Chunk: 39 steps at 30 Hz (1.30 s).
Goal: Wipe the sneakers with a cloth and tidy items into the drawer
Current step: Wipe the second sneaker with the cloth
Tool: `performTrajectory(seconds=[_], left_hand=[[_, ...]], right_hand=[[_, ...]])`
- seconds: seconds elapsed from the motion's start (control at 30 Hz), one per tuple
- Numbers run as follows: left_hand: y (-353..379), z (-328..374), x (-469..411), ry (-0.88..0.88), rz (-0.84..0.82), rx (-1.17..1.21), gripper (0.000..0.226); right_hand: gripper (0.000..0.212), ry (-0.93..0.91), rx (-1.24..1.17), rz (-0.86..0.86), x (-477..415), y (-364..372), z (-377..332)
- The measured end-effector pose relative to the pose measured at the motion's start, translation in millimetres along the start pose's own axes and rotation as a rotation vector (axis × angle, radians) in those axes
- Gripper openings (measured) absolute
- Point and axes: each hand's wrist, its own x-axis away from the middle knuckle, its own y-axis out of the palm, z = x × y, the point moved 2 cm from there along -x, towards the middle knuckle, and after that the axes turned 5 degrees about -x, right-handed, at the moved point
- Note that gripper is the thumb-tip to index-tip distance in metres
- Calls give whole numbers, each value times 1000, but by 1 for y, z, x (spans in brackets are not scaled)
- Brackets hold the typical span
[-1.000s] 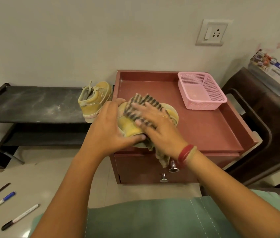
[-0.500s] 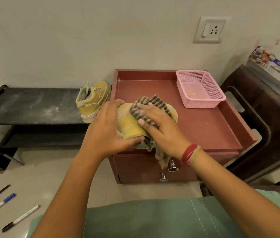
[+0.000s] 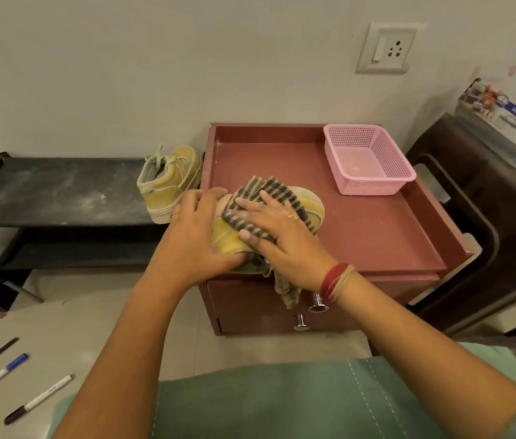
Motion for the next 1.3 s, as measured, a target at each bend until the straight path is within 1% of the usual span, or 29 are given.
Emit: performTrajectory(seconds=[0.03, 0.07, 0.1, 0.17, 0.2, 0.23, 0.3, 0.33, 0.37, 0.4, 0.47, 0.5, 0.6, 0.63, 0.67, 0.73, 0.77, 0.87, 0.9, 1.03, 1.1, 1.17, 1.2, 1.23, 1.3], left_hand=[[1, 0, 0, -5, -5, -8, 108], [1, -1, 0, -10, -14, -17, 111], [2, 0, -1, -19, -27, -27, 115], [4, 2, -2, -42, -47, -49, 118], [5, 3, -2, -44, -48, -58, 118], [5, 4, -2, -37, -43, -65, 119], [5, 4, -1, -18, -30, -68, 119], [4, 3, -2, -16, -27, -68, 119], [4, 2, -2, -22, -26, -73, 119], [3, 2, -3, -32, -28, -85, 120], [2, 3, -4, -53, -33, -122, 121], [2, 3, -4, -54, -32, -135, 121], [4, 2, -3, -32, -17, -129, 120], [4, 1, -4, -35, -12, -127, 120], [4, 1, -4, -44, -11, -132, 120], [4, 2, -5, -59, -15, -153, 120], [3, 2, -5, -58, -15, -157, 120], [3, 2, -3, -43, -15, -146, 119], [2, 1, -3, -47, -19, -144, 119], [-2, 3, -4, -71, -55, -131, 119], [-7, 0, -3, -81, -71, -131, 115], [-11, -4, -2, -99, -93, -115, 114], [-11, -6, -2, -100, -100, -109, 114], [-10, -6, -3, -88, -102, -113, 115], [-4, -1, -5, -38, -97, -157, 117]], right_hand=[[43, -18, 57, -21, 0, 2, 1], [44, 0, 117, 8, -2, 2, 6], [44, 59, 165, 75, -6, -2, 11], [42, 244, 208, 209, -12, -9, 20], [41, 286, 213, 217, -13, -8, 20], [40, 254, 219, 179, -12, -5, 17], [40, 101, 218, 50, -5, 3, 8], [41, 39, 216, 15, -2, 4, 7], [41, 27, 216, 25, -1, 0, 11], [42, 72, 218, 77, -4, -6, 19], [42, 251, 205, 187, -7, -16, 33], [42, 274, 202, 186, -7, -17, 33], [43, 53, 191, 52, -1, -4, 24], [44, 26, 178, 36, -1, -3, 24], [46, 54, 163, 60, -3, -6, 27], [45, 182, 153, 170, -8, -12, 35], [43, 205, 163, 186, -9, -12, 34], [41, 57, 203, 82, -6, -5, 25], [42, 59, 208, 81, -6, -7, 27], [45, 327, 78, 203, -14, -28, 54], [44, 362, -109, 277, -16, -33, 65], [46, 397, -274, 415, -17, -36, 73], [48, 405, -304, 451, -17, -36, 73], [46, 405, -309, 446, -17, -33, 72], [39, 358, -231, 389, -17, -22, 63]])
